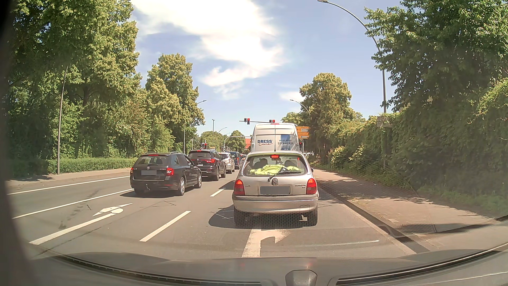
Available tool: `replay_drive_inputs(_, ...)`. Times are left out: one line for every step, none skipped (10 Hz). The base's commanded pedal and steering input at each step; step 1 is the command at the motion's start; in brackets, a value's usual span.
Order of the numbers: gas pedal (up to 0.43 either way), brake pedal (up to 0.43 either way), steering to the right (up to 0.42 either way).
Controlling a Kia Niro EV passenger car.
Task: Follow the waypoints while adhering to traffic rules and regulations
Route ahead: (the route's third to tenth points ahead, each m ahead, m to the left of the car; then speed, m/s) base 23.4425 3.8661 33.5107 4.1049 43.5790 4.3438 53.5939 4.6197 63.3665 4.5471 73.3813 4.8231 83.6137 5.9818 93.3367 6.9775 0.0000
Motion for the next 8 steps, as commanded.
replay_drive_inputs(0.000,0.220,0.008)
replay_drive_inputs(0.000,0.220,0.008)
replay_drive_inputs(0.000,0.220,0.008)
replay_drive_inputs(0.000,0.220,0.008)
replay_drive_inputs(0.000,0.220,0.008)
replay_drive_inputs(0.000,0.220,0.008)
replay_drive_inputs(0.000,0.220,0.007)
replay_drive_inputs(0.000,0.220,0.008)
